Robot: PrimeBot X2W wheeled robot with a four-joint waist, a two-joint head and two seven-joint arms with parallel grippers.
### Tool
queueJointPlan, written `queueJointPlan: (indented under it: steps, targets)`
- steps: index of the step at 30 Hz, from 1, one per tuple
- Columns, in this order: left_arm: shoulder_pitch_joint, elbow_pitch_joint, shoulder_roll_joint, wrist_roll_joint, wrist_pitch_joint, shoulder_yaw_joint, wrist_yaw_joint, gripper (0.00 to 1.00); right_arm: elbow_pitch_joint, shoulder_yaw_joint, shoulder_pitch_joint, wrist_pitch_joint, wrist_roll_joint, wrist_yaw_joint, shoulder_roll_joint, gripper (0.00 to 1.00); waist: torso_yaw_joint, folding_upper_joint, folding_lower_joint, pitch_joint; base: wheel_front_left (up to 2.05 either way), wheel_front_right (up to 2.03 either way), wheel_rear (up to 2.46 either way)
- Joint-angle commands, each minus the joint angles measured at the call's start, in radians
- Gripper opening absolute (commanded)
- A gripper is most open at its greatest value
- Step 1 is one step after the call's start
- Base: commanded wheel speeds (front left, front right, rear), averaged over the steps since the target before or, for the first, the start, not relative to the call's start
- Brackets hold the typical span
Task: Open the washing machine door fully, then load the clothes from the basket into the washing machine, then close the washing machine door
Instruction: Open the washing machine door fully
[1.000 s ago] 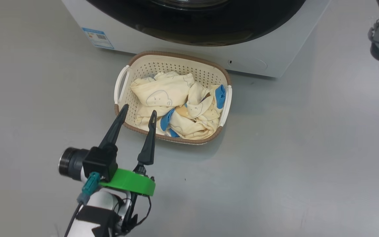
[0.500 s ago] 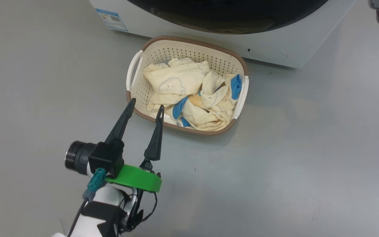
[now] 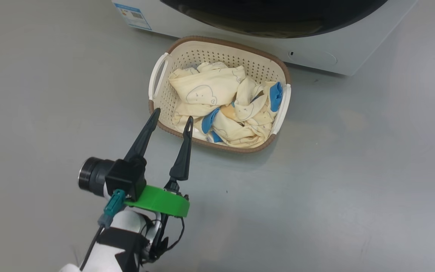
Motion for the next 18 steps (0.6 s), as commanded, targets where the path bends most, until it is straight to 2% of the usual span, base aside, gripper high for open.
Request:
queueJointPlan:
  steps: [1, 9, 18]
  targets:
    - [-0.019, -0.026, 0.01, 0.009, -0.01, 0.028, 0.005, 1.0, -0.024, 0.02, -0.035, 0.031, 0.009, -0.002, 0.036, 0.0, -0.002, 0.0, 0.0, -0.004, 0.0, 0.0, 0.0]
    - [-0.018, -0.022, 0.009, 0.009, -0.01, 0.034, 0.002, 1.0, -0.032, 0.016, -0.003, 0.124, 0.051, -0.002, 0.038, 0.0, -0.015, 0.0, 0.0, -0.012, 0.0, 0.0, 0.0]
    - [-0.01, -0.023, 0.008, 0.004, -0.01, 0.043, -0.001, 1.0, -0.099, 0.008, 0.075, 0.22, 0.117, -0.002, 0.054, 0.0, -0.032, 0.0, 0.0, -0.032, 0.0, 0.0, 0.0]
